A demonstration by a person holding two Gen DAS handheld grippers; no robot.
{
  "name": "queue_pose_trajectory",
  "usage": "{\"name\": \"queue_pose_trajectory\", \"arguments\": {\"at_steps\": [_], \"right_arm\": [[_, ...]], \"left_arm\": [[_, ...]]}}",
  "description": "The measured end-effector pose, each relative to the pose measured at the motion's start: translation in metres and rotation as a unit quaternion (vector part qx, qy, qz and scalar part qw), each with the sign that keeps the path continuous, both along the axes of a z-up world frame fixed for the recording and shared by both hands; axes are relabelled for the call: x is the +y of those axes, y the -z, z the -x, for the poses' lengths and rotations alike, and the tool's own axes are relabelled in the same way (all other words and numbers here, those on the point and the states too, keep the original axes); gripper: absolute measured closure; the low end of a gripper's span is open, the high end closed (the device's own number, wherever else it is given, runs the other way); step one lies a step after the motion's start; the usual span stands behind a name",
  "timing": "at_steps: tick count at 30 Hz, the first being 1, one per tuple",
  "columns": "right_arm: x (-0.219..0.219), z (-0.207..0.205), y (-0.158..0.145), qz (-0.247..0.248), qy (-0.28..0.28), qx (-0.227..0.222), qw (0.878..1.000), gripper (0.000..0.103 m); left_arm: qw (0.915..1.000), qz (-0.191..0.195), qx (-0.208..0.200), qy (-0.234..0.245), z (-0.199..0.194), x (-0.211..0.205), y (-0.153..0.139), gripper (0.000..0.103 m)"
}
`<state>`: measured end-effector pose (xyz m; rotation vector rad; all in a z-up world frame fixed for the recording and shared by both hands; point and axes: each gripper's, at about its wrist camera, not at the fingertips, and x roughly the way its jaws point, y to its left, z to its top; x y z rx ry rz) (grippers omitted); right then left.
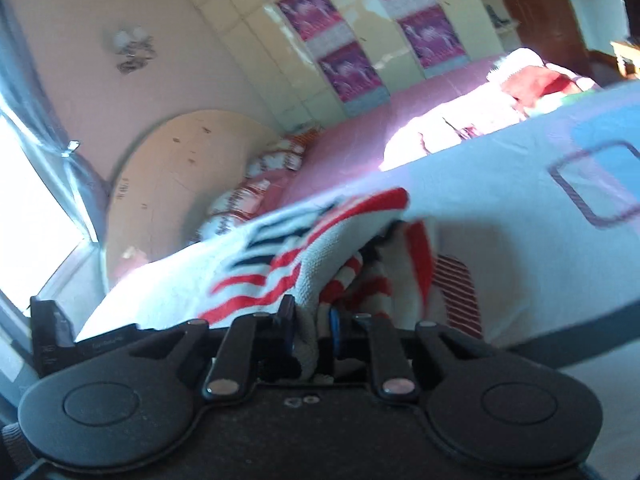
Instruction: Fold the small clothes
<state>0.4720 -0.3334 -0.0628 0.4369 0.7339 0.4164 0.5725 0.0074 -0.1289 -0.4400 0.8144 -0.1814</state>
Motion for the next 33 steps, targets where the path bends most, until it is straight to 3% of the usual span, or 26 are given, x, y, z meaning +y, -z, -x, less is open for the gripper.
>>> {"name": "queue_pose_trajectory", "arguments": {"at_steps": [3, 12, 14, 16, 21, 25, 28, 31, 33], "right_arm": [[-0.01, -0.003, 0.015, -0.052, 0.01, 0.021, 0.998, 0.085], [-0.023, -0.004, 0.028, -0.109, 0.028, 0.049, 0.992, 0.086], [-0.023, 0.0, 0.025, -0.119, 0.029, 0.052, 0.991, 0.081], [-0.022, 0.007, 0.02, -0.134, 0.019, 0.055, 0.989, 0.068], [-0.019, 0.016, 0.015, -0.113, 0.017, 0.049, 0.992, 0.084], [-0.022, 0.021, 0.017, -0.091, 0.034, 0.055, 0.994, 0.088], [-0.027, 0.018, 0.028, -0.123, 0.048, 0.076, 0.988, 0.086], [-0.029, 0.024, 0.017, -0.124, 0.05, 0.055, 0.989, 0.073], [-0.028, 0.025, 0.012, -0.113, 0.048, 0.038, 0.992, 0.073]], "left_arm": [[0.9999, -0.011, 0.0, 0.004, -0.002, -0.009, 0.0, 0.0], [0.9996, -0.015, 0.011, 0.022, -0.01, -0.005, 0.0, 0.0], [0.9995, -0.014, 0.014, 0.025, -0.012, -0.004, 0.001, 0.0], [0.9994, -0.013, 0.015, 0.028, -0.013, -0.003, 0.002, 0.0], [0.9993, -0.016, 0.011, 0.031, -0.012, -0.005, 0.001, 0.0], [0.9982, -0.032, 0.018, 0.048, -0.016, -0.007, -0.001, 0.0], [0.9969, -0.05, 0.017, 0.059, -0.02, -0.012, -0.001, 0.0], [0.9974, -0.041, 0.016, 0.057, -0.019, -0.008, 0.001, 0.0], [0.9977, -0.035, 0.01, 0.057, -0.017, -0.007, 0.002, 0.0]]}}
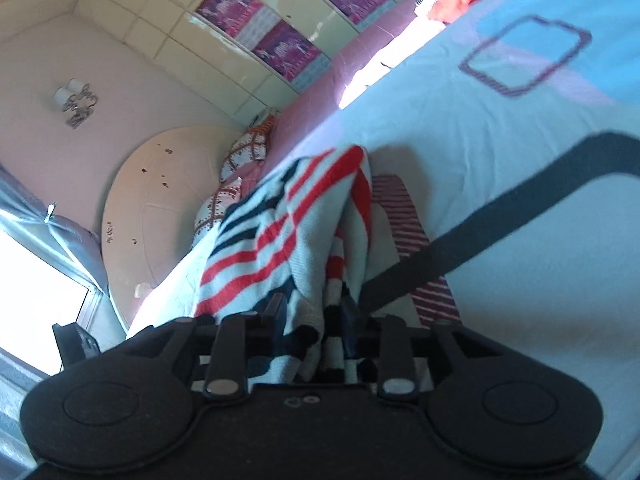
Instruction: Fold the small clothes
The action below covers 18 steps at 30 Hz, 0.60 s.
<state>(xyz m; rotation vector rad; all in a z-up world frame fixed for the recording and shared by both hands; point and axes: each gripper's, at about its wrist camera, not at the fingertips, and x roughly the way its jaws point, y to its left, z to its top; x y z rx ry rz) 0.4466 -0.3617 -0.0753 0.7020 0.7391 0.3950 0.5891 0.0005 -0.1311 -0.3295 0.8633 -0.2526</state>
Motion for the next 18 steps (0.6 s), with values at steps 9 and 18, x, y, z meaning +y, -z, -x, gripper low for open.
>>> {"name": "queue_pose_trajectory", "arguments": {"at_steps": [9, 18], "right_arm": [[0.006, -0.052, 0.003, 0.052, 0.03, -0.038, 0.997, 0.073], [0.009, -0.087, 0.008, 0.093, 0.017, -0.059, 0.994, 0.09]], "left_arm": [[0.9998, 0.007, -0.014, -0.008, 0.008, -0.002, 0.002, 0.0], [0.9996, 0.006, -0.02, -0.02, 0.012, -0.002, 0.002, 0.0]]}}
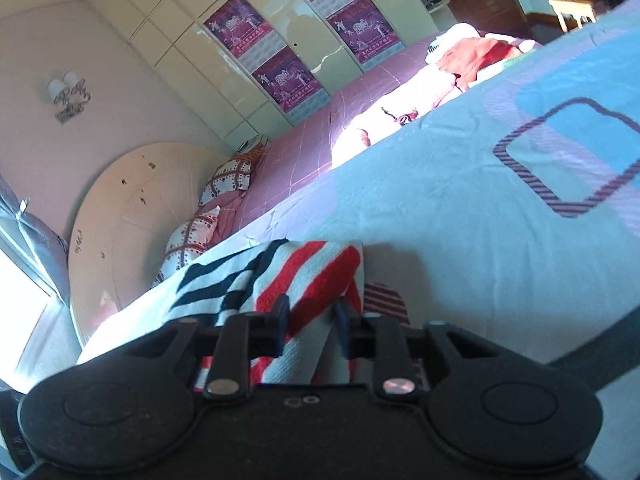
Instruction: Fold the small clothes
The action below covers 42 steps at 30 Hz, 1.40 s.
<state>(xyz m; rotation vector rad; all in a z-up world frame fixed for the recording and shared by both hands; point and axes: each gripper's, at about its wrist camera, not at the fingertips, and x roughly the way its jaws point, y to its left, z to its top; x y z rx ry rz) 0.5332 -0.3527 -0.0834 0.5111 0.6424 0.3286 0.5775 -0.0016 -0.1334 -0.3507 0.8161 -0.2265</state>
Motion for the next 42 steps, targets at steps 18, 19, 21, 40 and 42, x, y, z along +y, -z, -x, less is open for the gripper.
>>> {"name": "queue_pose_trajectory", "arguments": {"at_steps": [18, 19, 21, 40, 42], "right_arm": [[0.019, 0.041, -0.018, 0.068, -0.068, 0.002, 0.995, 0.07], [0.023, 0.04, -0.012, 0.102, -0.06, 0.015, 0.993, 0.072], [0.014, 0.041, -0.01, 0.067, -0.052, 0.027, 0.996, 0.071], [0.004, 0.127, -0.001, 0.066, -0.08, 0.049, 0.993, 0.097], [0.005, 0.127, 0.001, 0.067, -0.079, 0.049, 0.993, 0.096]], "left_arm": [[0.9999, -0.01, 0.006, -0.012, -0.007, -0.011, -0.004, 0.0], [0.9999, -0.012, 0.004, -0.011, -0.007, -0.012, -0.003, 0.0], [0.9998, -0.012, 0.009, -0.014, -0.004, -0.011, -0.007, 0.0], [0.9994, 0.01, 0.002, 0.034, 0.084, 0.016, -0.002, 0.001], [0.9992, -0.005, 0.0, 0.041, 0.085, 0.013, -0.001, 0.001]]}}
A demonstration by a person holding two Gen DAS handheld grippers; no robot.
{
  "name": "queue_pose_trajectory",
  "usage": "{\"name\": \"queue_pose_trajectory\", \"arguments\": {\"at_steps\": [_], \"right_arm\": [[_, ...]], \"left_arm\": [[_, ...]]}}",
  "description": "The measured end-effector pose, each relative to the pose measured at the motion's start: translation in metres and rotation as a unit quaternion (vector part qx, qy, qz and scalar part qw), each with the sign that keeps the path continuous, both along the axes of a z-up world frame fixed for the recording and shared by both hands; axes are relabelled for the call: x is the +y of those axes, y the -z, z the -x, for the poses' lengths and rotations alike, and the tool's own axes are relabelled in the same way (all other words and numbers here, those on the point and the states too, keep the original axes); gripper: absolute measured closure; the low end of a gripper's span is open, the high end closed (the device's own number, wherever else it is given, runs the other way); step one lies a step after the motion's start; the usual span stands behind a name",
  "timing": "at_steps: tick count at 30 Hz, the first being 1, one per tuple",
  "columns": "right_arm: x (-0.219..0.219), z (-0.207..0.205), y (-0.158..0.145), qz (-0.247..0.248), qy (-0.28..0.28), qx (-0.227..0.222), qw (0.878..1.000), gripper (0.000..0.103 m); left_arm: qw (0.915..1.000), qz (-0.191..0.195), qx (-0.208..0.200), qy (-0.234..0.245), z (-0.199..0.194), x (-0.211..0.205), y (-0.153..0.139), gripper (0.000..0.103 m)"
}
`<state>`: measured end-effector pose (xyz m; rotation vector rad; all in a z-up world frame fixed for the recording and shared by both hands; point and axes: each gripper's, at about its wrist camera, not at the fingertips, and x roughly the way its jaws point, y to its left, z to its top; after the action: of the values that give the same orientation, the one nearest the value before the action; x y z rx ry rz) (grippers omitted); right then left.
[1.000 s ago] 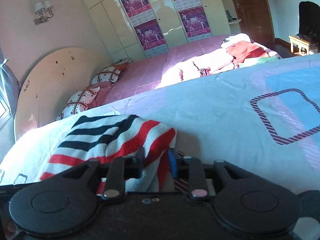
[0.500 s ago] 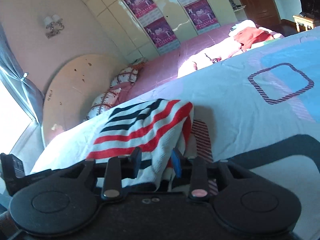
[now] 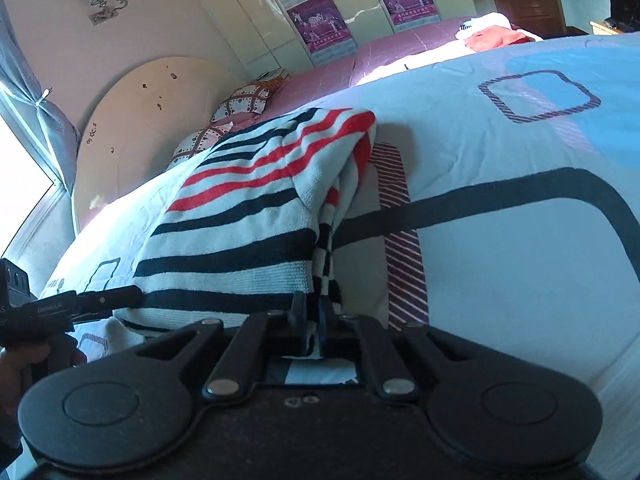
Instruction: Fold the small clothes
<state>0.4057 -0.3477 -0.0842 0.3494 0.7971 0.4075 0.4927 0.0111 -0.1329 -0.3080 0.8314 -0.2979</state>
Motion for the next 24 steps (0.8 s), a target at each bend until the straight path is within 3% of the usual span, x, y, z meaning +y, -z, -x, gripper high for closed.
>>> {"name": "queue_pose_trajectory", "arguments": {"at_steps": [5, 11, 14, 17, 19, 21, 24], "right_arm": [[0.002, 0.0, 0.002, 0.012, 0.004, 0.0, 1.0, 0.094], [-0.004, 0.0, 0.002, -0.001, 0.025, 0.013, 1.0, 0.082], [-0.006, 0.007, -0.011, -0.022, 0.03, -0.009, 0.999, 0.084], [-0.011, 0.005, -0.02, -0.047, 0.042, -0.028, 0.998, 0.075], [-0.02, -0.007, -0.019, -0.084, 0.051, -0.016, 0.995, 0.048], [-0.032, -0.024, -0.014, -0.128, 0.065, 0.007, 0.99, 0.042], [-0.049, -0.053, 0.001, -0.19, 0.062, 0.041, 0.979, 0.041]], "left_arm": [[0.9999, -0.014, -0.005, 0.006, -0.001, -0.003, 0.001, 0.0], [0.9997, -0.021, -0.006, 0.012, 0.001, -0.003, -0.001, 0.0], [0.9999, -0.013, 0.009, 0.006, -0.001, -0.001, -0.006, 0.001], [1.0, -0.008, 0.004, 0.001, -0.003, 0.003, -0.015, 0.001], [0.9999, 0.009, -0.009, 0.002, -0.009, 0.008, -0.021, 0.0], [0.9989, 0.046, -0.011, 0.005, -0.021, 0.016, -0.023, 0.001], [0.9928, 0.117, 0.01, 0.024, -0.047, 0.027, -0.015, 0.001]]}}
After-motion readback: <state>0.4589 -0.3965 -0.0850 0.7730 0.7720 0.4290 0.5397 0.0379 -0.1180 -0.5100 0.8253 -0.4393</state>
